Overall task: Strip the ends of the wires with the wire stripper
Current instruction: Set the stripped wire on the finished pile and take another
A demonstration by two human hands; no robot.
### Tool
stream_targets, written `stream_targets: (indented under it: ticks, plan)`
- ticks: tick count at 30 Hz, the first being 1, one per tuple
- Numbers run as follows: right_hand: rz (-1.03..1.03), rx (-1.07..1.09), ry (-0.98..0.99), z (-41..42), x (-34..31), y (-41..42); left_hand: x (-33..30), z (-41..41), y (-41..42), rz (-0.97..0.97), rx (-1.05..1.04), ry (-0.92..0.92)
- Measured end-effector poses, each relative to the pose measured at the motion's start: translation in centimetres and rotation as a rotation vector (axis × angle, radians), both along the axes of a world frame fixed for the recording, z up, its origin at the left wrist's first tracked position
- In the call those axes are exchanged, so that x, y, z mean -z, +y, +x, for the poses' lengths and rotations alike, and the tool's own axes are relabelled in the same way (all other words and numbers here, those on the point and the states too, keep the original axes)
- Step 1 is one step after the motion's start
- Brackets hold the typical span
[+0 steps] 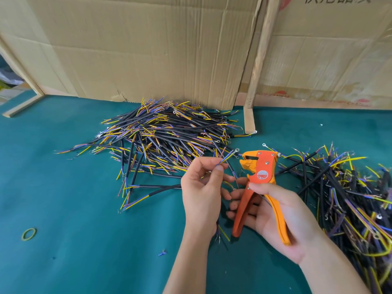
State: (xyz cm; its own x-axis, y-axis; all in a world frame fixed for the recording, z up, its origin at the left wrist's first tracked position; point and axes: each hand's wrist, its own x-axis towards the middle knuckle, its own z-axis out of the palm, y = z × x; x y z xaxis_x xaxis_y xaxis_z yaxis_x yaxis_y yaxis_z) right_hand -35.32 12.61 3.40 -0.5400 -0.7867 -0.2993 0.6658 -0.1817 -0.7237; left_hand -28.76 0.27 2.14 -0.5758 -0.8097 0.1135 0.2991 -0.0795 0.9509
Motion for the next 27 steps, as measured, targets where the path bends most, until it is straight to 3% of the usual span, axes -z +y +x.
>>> stream_targets:
  ticks: [3, 7, 11, 20, 24, 27]
  plan:
    - [0.007, 0.002, -0.016, 0.0, 0.0, 0.0, 0.0, 0.0, -0.4, 0.052, -0.06, 0.034]
    - [0.005, -0.072, 0.029, 0.1, -0.3, 0.3, -0.5, 0.2, -1.5, 0.357, -0.143, 0.261]
    - [-0.053, -0.237, 0.095, 0.8, -0.5, 0.5, -0.6, 0.2, -2.0, 0.476, -0.285, 0.375]
    - [-0.204, -0.292, 0.083, 2.1, -0.6, -0.2, 0.3, 0.4, -2.4, 0.235, -0.607, 0.205]
    - [-0.31, -0.251, 0.026, 1.8, -0.7, 0.0, 0.1, 0.3, -2.0, 0.114, -0.631, 0.124]
    - [-0.329, -0.121, -0.019, 1.1, -0.6, 0.3, 0.1, 0.2, -1.5, -0.025, -0.528, 0.043]
